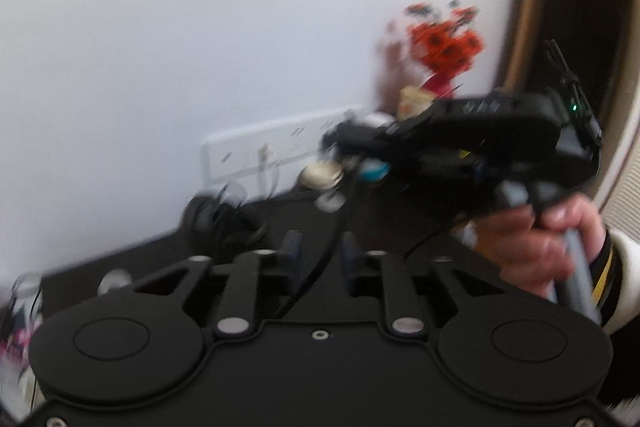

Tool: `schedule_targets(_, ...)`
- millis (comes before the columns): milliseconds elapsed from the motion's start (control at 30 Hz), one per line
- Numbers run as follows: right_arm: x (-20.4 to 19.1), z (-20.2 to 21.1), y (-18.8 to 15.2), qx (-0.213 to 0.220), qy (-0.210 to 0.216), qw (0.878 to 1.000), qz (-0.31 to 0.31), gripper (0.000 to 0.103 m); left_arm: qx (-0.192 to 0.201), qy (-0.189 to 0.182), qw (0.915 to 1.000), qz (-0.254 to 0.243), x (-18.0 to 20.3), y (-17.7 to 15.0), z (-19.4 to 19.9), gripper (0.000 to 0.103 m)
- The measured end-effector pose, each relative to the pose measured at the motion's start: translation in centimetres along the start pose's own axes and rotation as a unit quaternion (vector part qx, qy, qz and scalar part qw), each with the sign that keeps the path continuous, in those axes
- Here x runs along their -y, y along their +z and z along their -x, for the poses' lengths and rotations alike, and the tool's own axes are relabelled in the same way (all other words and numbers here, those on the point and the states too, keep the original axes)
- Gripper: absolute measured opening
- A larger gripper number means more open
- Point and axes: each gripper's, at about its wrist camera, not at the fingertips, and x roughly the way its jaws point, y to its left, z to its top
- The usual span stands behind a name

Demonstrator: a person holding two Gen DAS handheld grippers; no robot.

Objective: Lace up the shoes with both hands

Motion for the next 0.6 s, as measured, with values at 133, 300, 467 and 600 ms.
schedule_targets(133, -2.9, 1.9, -0.2, 0.030, -0.005, 0.996, 0.080, 0.004, 0.017, -0.025, 0.9986, -0.044, 2.8, 1.3, -0.5, 0.039)
schedule_targets(300, -5.1, 4.6, 0.3, 0.058, -0.002, 0.989, 0.137, 0.004, 0.044, -0.034, 0.9973, -0.049, 4.0, 2.8, -0.9, 0.034)
schedule_targets(467, -6.4, 6.6, 0.4, 0.059, -0.001, 0.984, 0.170, 0.004, 0.069, -0.029, 0.9947, -0.071, 5.5, 3.7, -1.2, 0.026)
schedule_targets(600, -6.6, 7.6, 0.3, 0.063, -0.006, 0.981, 0.184, 0.004, 0.078, -0.040, 0.9937, -0.070, 6.0, 3.9, -1.3, 0.003)
